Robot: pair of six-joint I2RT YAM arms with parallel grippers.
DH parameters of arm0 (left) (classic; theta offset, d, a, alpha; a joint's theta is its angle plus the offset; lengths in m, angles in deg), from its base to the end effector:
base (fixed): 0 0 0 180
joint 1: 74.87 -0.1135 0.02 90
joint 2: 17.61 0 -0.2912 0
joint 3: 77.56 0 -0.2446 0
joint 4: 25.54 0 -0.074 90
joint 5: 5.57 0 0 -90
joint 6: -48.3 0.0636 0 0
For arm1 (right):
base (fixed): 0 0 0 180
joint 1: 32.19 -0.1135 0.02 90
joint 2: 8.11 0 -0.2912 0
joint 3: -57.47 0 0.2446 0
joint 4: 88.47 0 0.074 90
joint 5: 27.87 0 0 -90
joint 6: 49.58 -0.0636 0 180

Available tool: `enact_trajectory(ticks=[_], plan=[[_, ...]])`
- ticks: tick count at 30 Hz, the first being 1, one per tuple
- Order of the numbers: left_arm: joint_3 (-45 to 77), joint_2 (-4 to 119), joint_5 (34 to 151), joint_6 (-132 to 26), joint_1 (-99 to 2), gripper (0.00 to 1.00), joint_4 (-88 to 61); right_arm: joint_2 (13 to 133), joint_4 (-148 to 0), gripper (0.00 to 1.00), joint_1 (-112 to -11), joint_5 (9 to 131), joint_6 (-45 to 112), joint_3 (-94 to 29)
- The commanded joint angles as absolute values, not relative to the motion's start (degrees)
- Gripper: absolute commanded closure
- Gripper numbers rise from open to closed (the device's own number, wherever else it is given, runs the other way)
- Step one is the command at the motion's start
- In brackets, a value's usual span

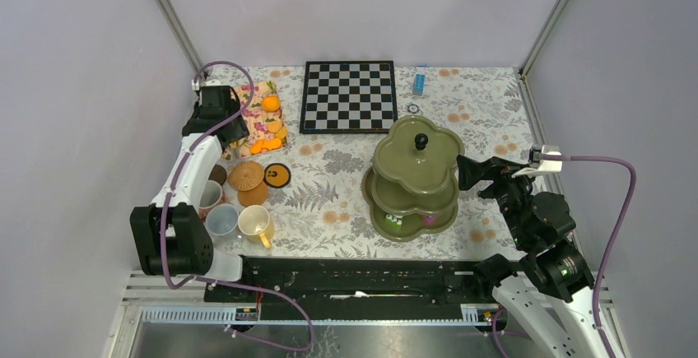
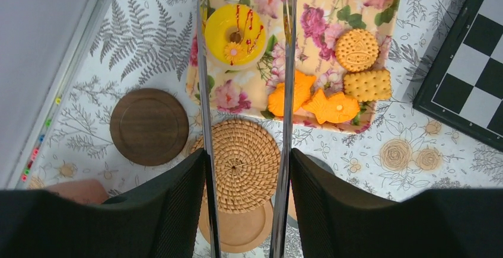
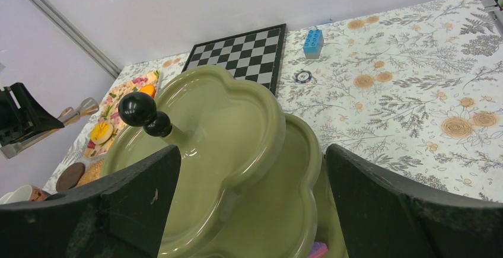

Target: Serve the afternoon tea

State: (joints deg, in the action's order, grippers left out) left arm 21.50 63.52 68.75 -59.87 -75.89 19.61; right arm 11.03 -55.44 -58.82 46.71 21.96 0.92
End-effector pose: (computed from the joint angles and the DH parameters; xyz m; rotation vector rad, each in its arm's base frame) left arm 0.3144 0.0228 0.3042 -0.5178 2.2734 0.1744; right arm 0.0738 0.0181 0.3679 0.1115 1.5082 0.4323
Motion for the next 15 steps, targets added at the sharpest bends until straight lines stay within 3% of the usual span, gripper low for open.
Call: enact_trajectory(ticks=[1,15], plan=[[21.92,61.56,70.27,-64.52,-77.02,0.45,21.23,10.95,-57.36,0.02,-59.08,46.93,22.23,0.44],[25.19,60.77,70.68,-64.01,-77.58,0.4,21.54,10.58,-58.07,0.02,-59.11,47.02,23.2,0.92]])
